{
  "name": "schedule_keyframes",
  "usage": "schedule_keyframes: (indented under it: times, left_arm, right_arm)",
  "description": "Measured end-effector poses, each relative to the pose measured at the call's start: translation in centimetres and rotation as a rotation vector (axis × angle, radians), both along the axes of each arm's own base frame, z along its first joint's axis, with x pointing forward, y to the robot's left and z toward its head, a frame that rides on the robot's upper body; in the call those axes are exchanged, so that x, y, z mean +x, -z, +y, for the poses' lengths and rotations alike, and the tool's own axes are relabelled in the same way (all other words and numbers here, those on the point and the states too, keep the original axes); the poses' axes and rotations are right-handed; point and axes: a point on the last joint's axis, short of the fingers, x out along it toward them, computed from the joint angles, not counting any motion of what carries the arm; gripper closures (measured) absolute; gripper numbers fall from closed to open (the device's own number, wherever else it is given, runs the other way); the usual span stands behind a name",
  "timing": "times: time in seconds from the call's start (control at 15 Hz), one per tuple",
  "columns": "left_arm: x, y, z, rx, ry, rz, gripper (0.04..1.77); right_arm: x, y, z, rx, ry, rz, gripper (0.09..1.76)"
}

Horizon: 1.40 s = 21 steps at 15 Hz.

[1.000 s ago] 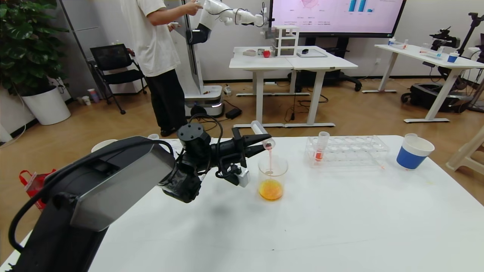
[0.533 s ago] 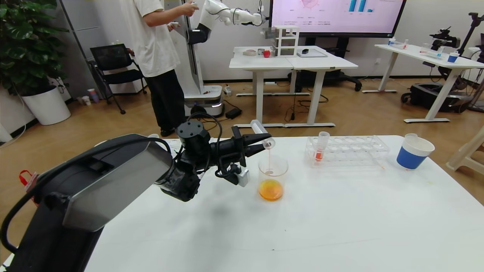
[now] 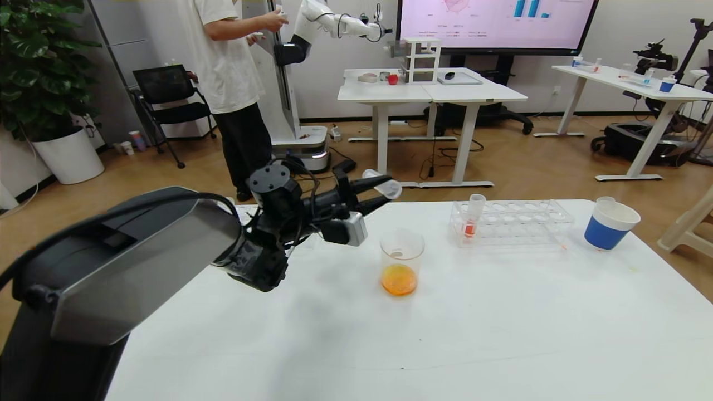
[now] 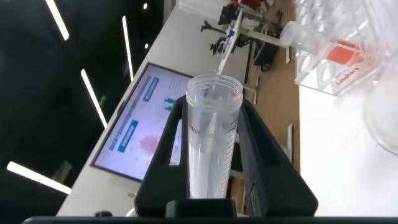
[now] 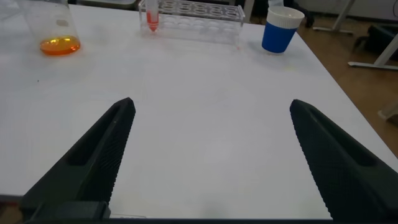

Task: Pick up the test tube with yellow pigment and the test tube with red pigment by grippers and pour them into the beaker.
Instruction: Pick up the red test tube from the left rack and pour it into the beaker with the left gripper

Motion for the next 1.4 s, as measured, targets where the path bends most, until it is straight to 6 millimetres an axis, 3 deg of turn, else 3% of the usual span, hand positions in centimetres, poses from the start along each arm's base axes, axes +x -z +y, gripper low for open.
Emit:
schedule_keyframes:
  times: [0.27,0.47,0.6,0.87,1.0,1.4]
  left_arm:
    - [-1.6,-2.7,1.3,-0.273,-0.222,0.204,1.32]
    - [-2.9,-4.0,1.9,-0.594,-0.436,0.407,1.32]
    - [-3.1,-4.9,2.8,-0.798,-0.534,0.550,1.32]
    - [-2.9,-6.5,5.0,-1.036,-0.676,0.765,1.32]
    - [-2.8,-7.5,6.9,-1.106,-0.732,0.830,1.32]
    - [-2.2,-9.9,16.2,-1.289,-0.779,0.775,1.32]
  right_arm:
    - [0.0,0.0,0.0,0.000,0.000,0.000,0.11]
    - [0.0,0.0,0.0,0.000,0.000,0.000,0.11]
    - [0.0,0.0,0.0,0.000,0.000,0.000,0.11]
    - [0.0,0.0,0.0,0.000,0.000,0.000,0.11]
    - [0.0,0.0,0.0,0.000,0.000,0.000,0.11]
    - [0.0,0.0,0.0,0.000,0.000,0.000,0.11]
